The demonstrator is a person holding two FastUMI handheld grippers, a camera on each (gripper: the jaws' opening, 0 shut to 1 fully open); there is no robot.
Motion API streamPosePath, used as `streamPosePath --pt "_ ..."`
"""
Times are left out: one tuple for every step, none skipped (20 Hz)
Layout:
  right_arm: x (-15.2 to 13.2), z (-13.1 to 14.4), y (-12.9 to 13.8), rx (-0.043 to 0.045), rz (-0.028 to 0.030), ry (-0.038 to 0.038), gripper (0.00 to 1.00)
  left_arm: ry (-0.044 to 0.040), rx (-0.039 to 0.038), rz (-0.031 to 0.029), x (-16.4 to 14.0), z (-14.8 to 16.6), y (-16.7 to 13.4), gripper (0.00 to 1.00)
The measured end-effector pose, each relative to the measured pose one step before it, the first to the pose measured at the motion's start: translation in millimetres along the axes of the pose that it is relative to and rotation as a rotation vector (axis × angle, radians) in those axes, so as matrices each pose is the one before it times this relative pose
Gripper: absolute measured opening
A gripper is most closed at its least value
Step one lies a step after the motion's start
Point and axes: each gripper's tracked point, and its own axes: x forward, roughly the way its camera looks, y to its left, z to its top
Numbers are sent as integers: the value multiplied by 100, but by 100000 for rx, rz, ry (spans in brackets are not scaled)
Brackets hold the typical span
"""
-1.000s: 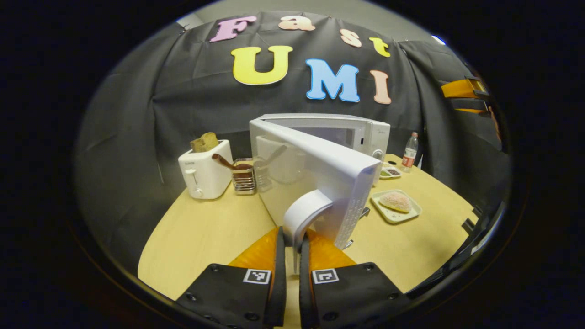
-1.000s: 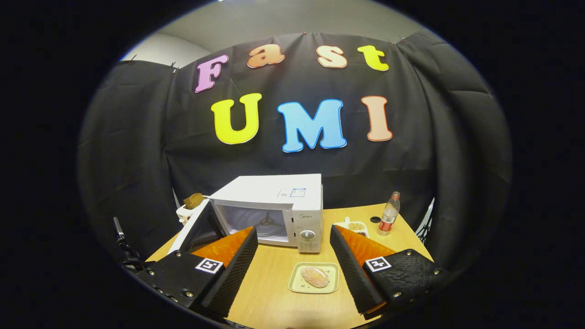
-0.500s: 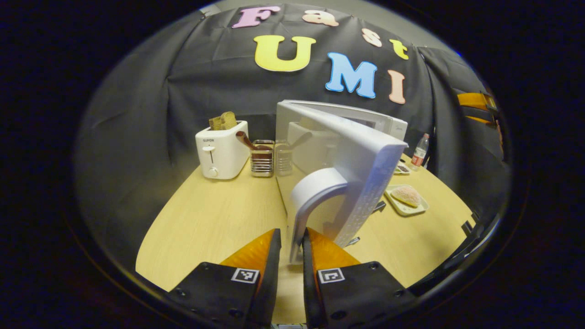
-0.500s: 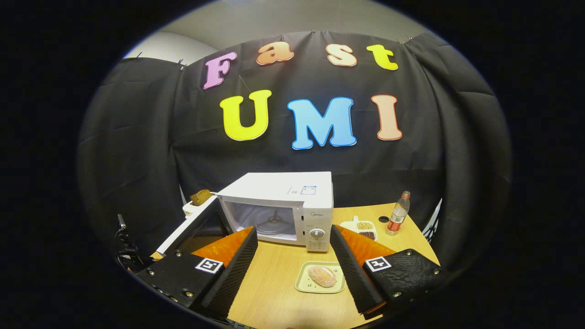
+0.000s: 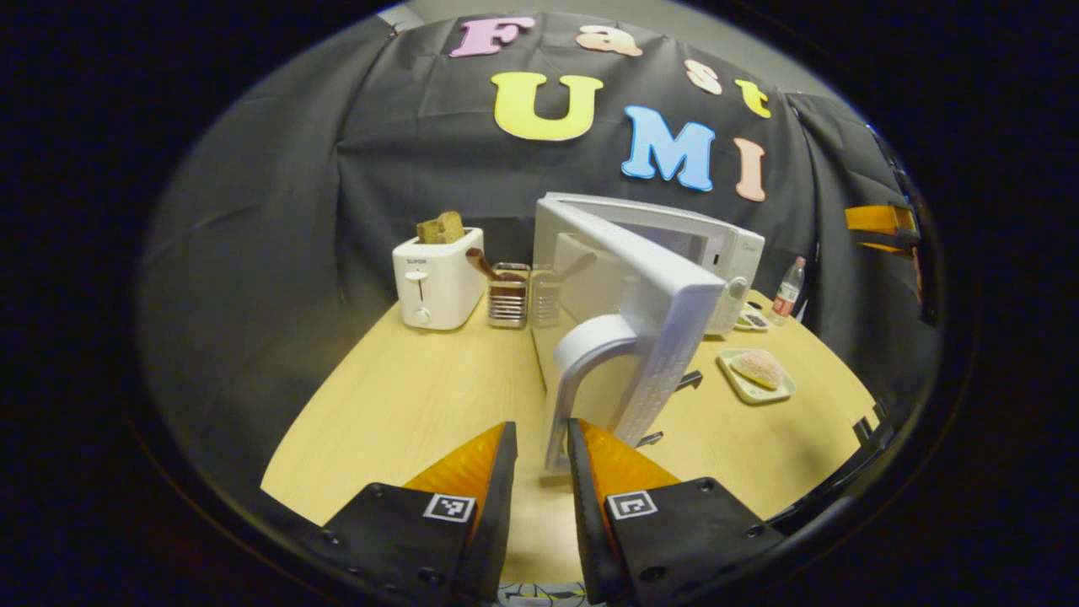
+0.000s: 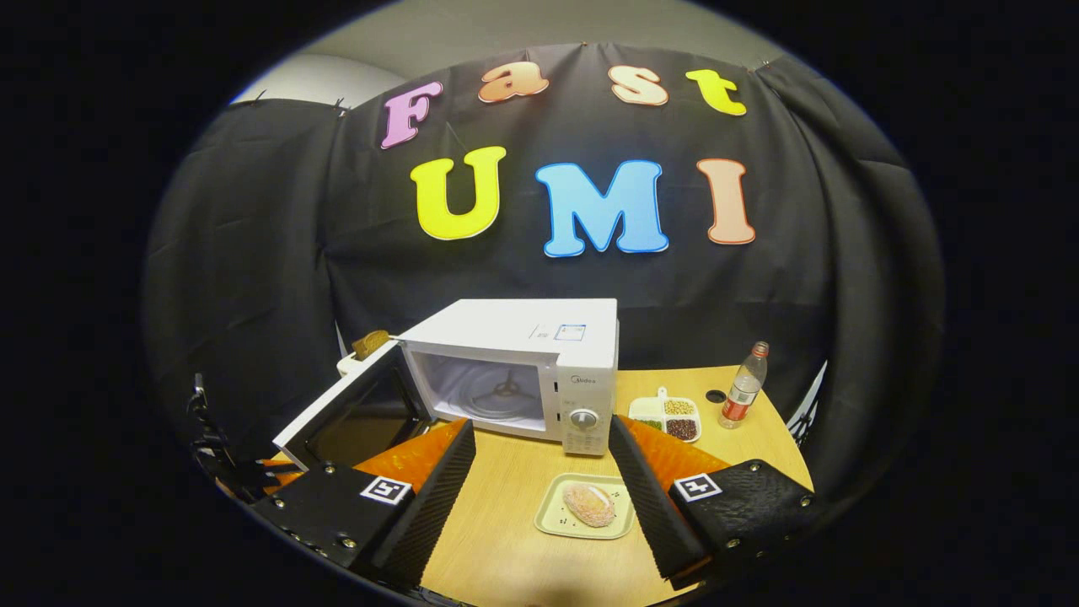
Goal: Open the microwave oven with the left hand, put the food in, and close the microwave oven.
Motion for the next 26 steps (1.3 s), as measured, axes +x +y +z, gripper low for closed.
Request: streamPosePath --pt "529 -466 -473 454 577 1547 98 -2211 444 2630 -821 1227 63 42" --pt "684 -416 -541 380 564 1648 98 -2679 -455 2089 -1199 1424 -114 43" --pt "835 -584 -633 -71 215 1875 97 -3832 -570 1547 -1068 2021 -381 43" --pt "909 -656 -774 -315 37 2220 98 -4464 -515 1617 -837 2211 -472 43" --pt "922 -980 -740 -377 -144 2945 98 -4098 -996 1180 -767 2346 -639 43" --pt "905 -1011 -749 -137 174 3665 97 -4049 -1000 403 -643 2099 -1041 44" --pt "857 -1220 -493 -211 939 3779 97 -4069 265 1383 -580 2217 -988 43" --pt "849 -997 -394 -699 1041 3424 98 -4500 1243 298 -268 2296 -1196 51" --pt "804 -1047 -430 -769 481 3581 98 -4994 1676 136 -241 2262 -1422 55" --pt "784 -1121 -438 -574 991 3312 97 -4053 1076 -1916 -316 2377 -1972 64" --pt "998 -959 -345 -823 1098 2915 98 -3251 -44 -2250 -22 2095 -1926 73" --pt "1074 -837 -437 -1413 837 2962 97 -1772 -1574 -3626 135 1543 -2388 81" --pt "919 -785 -270 -1333 974 2651 98 -1211 -702 -2266 383 1283 -1904 90" --pt "767 -980 -176 -1031 704 2328 98 -1484 282 -956 334 1423 -1424 98" --pt "1028 -807 -303 -468 859 2285 98 -1315 913 668 423 1242 -1048 98" --pt "911 -517 -269 -382 915 1949 98 -986 503 508 327 946 -967 98" --pt "788 -482 -313 -681 682 2128 98 -723 -276 1203 446 748 -804 99" --pt "703 -498 -72 -1058 970 1552 98 269 -951 720 194 287 -681 99" --pt "684 -368 -189 -1305 524 1413 98 218 -857 777 257 -30 -496 99" --pt "737 -496 -90 -1167 742 1384 98 572 -46 1159 116 -133 -265 98" --pt "612 -610 -85 -1197 311 1640 98 1116 77 951 29 -397 -175 98" --pt "707 -410 -129 -890 322 1521 98 844 145 666 -205 -233 -163 98" --pt "728 -511 -69 -583 172 1523 98 839 324 510 -158 -156 -191 98" --pt "690 -294 -238 -830 -531 1299 98 962 586 107 -75 -286 -155 98" --pt "798 -346 -298 -714 -533 1149 98 1148 853 165 -260 -285 -27 98" --pt "606 -336 -56 118 225 1629 98 914 998 303 -274 -239 67 98"
